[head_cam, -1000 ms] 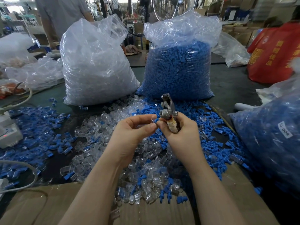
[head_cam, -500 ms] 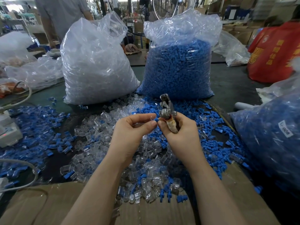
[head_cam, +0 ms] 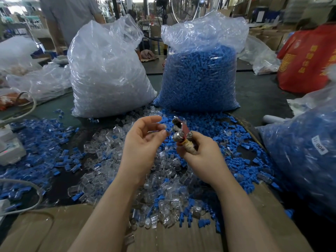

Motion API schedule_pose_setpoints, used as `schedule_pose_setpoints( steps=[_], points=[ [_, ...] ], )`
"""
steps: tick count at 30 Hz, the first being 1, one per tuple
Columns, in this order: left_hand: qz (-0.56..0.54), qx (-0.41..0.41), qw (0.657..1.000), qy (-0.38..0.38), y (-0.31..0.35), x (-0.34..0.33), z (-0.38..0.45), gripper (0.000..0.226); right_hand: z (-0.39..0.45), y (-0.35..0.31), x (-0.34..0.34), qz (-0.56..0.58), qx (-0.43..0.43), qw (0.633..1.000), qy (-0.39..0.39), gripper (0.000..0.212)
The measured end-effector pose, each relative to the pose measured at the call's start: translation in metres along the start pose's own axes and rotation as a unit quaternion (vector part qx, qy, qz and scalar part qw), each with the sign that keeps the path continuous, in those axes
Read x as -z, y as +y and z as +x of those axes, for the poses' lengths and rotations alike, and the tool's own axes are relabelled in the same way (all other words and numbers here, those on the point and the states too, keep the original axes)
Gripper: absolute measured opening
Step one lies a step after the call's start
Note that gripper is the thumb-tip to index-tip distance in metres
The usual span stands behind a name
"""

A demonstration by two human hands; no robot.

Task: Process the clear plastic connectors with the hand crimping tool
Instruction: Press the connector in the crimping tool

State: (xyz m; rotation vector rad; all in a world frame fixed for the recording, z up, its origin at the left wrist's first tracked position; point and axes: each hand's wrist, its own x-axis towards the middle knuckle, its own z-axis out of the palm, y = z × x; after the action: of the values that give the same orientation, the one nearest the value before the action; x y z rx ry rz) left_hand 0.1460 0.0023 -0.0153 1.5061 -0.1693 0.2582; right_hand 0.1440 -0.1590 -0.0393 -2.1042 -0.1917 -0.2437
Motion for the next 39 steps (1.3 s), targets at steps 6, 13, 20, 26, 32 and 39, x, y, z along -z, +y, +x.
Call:
schedule_pose_setpoints(
  steps=[6,13,20,26,32,39],
  points=[
    [0.042,-0.046,0.998,-0.024,0.002,0.001,-0.001,0.035,-0.001,-0.001,-0.002,-0.005,-0.001,1.0,-0.024,0.02],
    [0.03,-0.057,0.997,-0.033,0.003,0.0,-0.003,0.036,-0.001,-0.003,-0.003,-0.014,-0.005,0.999,-0.03,0.025],
    [0.017,-0.06,0.997,-0.033,0.003,-0.001,-0.003,0.035,-0.002,-0.001,-0.003,-0.038,0.008,0.999,-0.013,0.016],
    [0.022,-0.057,0.998,-0.032,0.001,0.0,-0.002,0.036,-0.002,-0.002,-0.005,-0.073,0.02,0.997,0.008,0.021],
    [0.034,-0.038,0.998,-0.032,0.003,0.0,-0.002,0.036,-0.001,0.0,-0.007,-0.086,0.029,0.996,-0.001,0.018],
    [-0.277,0.136,0.943,0.123,-0.011,0.063,0.025,0.021,-0.001,0.0,-0.005,-0.097,0.037,0.993,0.048,0.01]
  ],
)
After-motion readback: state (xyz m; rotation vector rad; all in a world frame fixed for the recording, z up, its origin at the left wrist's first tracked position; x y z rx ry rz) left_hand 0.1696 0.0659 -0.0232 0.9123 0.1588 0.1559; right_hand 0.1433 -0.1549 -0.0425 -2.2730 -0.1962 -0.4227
